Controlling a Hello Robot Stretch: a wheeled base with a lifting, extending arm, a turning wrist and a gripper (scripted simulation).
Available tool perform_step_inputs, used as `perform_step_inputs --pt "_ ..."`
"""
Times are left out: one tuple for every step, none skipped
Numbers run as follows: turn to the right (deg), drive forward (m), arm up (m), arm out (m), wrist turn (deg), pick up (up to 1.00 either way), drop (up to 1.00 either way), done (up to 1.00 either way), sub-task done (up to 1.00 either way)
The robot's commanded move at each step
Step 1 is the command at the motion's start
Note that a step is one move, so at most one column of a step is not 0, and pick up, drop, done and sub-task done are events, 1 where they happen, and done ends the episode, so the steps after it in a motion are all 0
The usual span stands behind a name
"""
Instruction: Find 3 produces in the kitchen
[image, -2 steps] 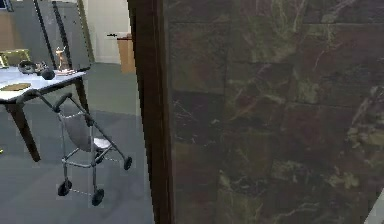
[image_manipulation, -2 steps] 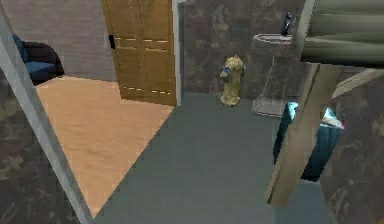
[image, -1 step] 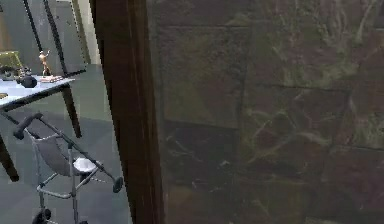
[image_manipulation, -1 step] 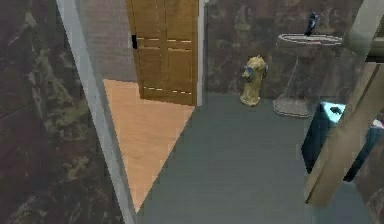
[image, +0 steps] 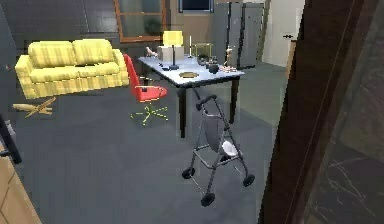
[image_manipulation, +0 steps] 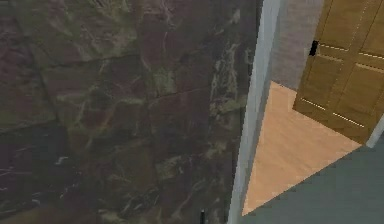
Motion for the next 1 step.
perform_step_inputs --pt "-27.0 0.00 0.00 0.00 0.0 0.00 0.00 0.00 0.00"
